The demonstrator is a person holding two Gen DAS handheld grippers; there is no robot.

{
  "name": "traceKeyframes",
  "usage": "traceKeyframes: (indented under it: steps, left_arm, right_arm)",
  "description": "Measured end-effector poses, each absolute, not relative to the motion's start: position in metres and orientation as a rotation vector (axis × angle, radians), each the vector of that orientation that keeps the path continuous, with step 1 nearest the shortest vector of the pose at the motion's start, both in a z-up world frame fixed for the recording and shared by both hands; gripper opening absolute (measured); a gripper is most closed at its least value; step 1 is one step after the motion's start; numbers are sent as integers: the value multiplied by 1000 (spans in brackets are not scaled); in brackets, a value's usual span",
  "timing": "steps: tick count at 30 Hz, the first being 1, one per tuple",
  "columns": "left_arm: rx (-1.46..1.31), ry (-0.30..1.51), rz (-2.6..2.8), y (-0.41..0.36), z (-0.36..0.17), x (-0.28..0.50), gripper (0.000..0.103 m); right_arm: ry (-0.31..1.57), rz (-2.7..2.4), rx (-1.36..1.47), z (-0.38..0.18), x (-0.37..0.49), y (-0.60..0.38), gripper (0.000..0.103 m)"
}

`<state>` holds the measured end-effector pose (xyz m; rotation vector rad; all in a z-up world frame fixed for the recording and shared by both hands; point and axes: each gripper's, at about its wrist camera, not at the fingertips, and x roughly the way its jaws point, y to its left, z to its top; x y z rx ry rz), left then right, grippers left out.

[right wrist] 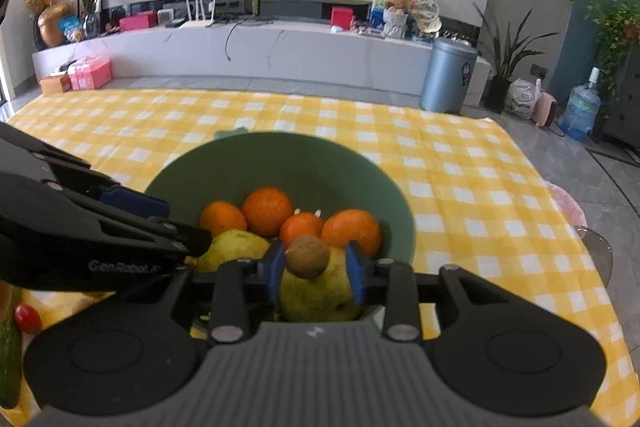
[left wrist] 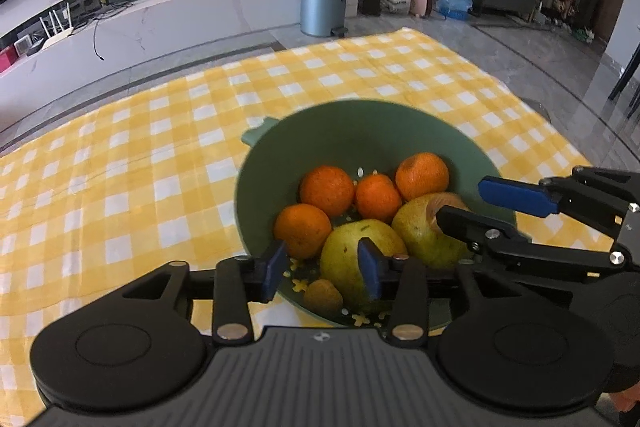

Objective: Organize fruits
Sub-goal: 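Release both longans into the colander and withdraw both tools, then grasp a longan with the right tool while the left tool approaches another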

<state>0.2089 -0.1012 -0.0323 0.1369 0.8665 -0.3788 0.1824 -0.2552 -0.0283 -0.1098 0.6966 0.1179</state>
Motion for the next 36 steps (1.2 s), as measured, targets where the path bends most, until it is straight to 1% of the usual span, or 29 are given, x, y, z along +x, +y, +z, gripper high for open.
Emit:
traceKeyframes:
  steps: [1, 4, 6, 13, 18, 25, 33, 36]
  left_arm:
    - [128, 855, -374, -99, -29, 207, 52]
    - [106, 822, -365, -94, -20, 203, 55]
    - [97, 802, -369, -91, -14, 199, 60]
    - [161, 796, -358, -79, -3, 182, 61]
    - [196, 807, -356, -61, -3, 167, 61]
    - [199, 852, -345, -31, -15, 150, 61]
    - [75, 909, -334, 14, -36, 139, 61]
    - [34, 925, -334, 28, -44, 139, 56]
  right_arm:
    - [686, 117, -102, -26, 181, -256, 32]
    - [638, 103, -73, -20, 174, -257, 41]
    - [606, 89, -50, -15, 167, -258, 43]
    - [539, 90, 19, -3, 137, -247, 53]
    - [538, 123, 33, -4, 120, -230, 53]
    - [594, 190, 45, -18, 108, -207, 53]
    - [692, 237, 78, -33, 107, -193, 53]
    - [726, 256, 50, -40, 112, -185, 53]
